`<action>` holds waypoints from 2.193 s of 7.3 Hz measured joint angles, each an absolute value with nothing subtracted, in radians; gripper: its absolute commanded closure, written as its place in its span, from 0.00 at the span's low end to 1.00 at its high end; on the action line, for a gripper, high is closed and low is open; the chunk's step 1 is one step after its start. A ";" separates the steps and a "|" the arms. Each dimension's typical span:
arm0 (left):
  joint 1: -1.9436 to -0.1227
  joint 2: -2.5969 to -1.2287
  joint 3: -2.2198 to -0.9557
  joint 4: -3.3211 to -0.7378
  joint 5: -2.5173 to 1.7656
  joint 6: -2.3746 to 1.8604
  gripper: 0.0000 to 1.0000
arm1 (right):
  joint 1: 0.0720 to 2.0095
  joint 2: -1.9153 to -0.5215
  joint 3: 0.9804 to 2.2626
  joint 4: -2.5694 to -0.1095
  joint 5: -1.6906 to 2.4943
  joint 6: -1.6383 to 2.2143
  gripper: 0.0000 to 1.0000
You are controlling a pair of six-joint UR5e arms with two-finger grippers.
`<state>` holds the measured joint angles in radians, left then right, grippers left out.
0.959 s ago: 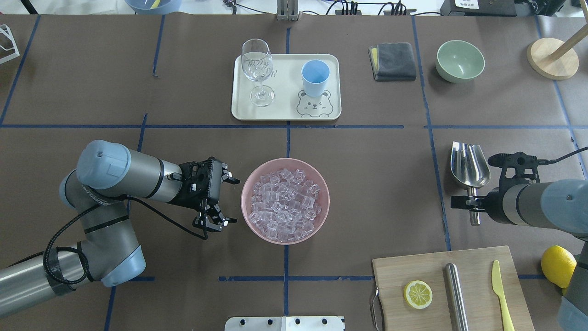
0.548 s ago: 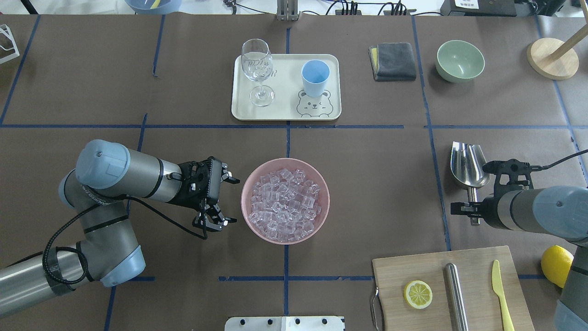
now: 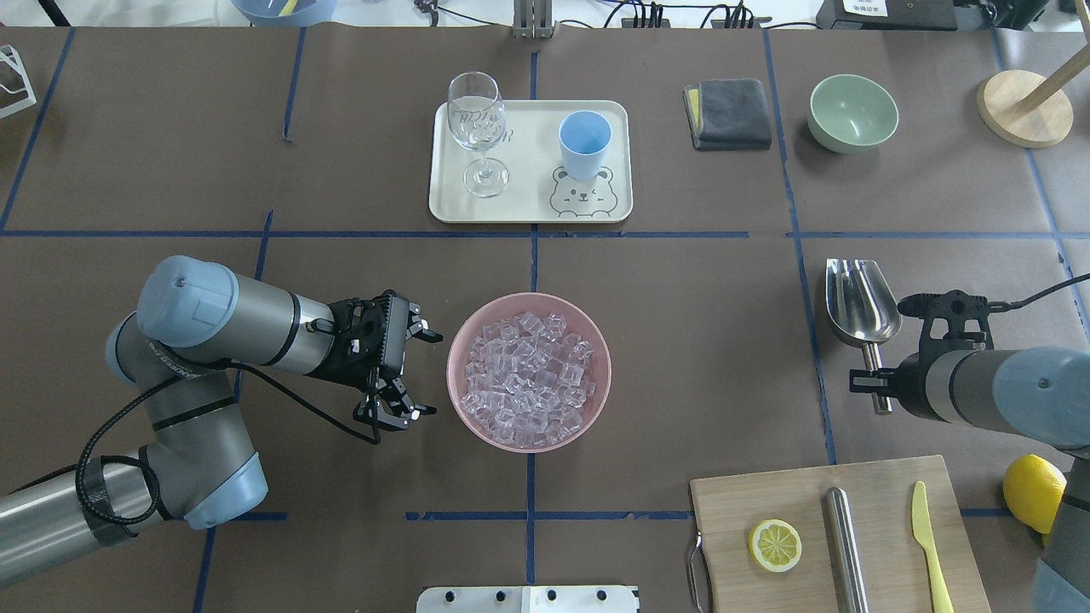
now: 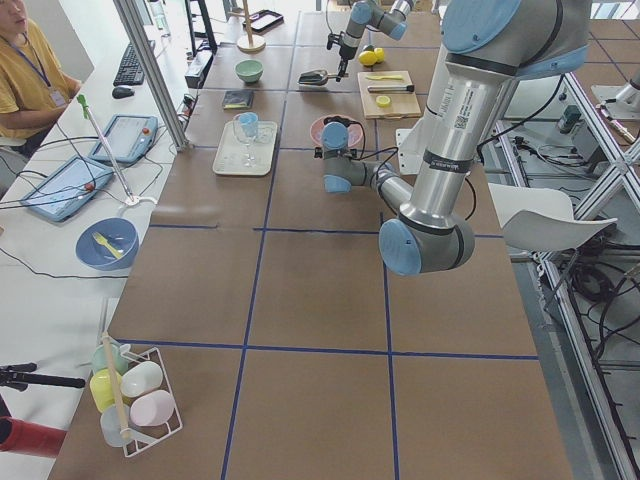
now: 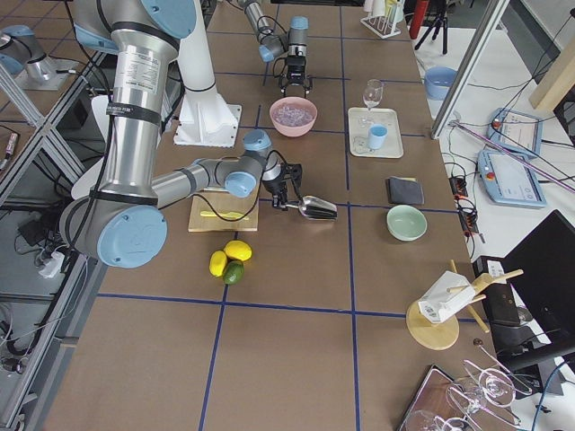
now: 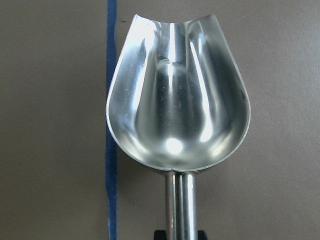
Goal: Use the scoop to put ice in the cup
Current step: 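Grasp the metal scoop handle with the right gripper while left holds the bowl, then lift the scoop and carry it over the pink bowl with the right gripper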
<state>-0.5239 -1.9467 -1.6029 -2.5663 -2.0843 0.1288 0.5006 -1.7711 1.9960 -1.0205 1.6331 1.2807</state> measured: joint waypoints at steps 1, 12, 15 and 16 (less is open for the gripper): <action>-0.524 -1.947 -1.603 -2.566 -2.086 0.129 0.00 | 0.503 -1.778 2.026 -1.021 1.640 1.280 1.00; -0.522 -1.947 -1.594 -2.563 -2.083 0.124 0.00 | 0.440 -1.575 2.279 -1.251 1.825 0.724 1.00; -0.522 -1.947 -1.593 -2.563 -2.082 0.123 0.00 | 0.458 -1.259 2.282 -1.685 1.861 0.562 1.00; -0.522 -1.947 -1.594 -2.563 -2.083 0.123 0.00 | 0.461 -1.163 2.279 -1.831 1.861 0.445 1.00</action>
<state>-0.5223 -1.9467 -1.5936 -2.5633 -2.0826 0.1229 0.4613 -1.1627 2.2788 -1.8311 1.8613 0.4452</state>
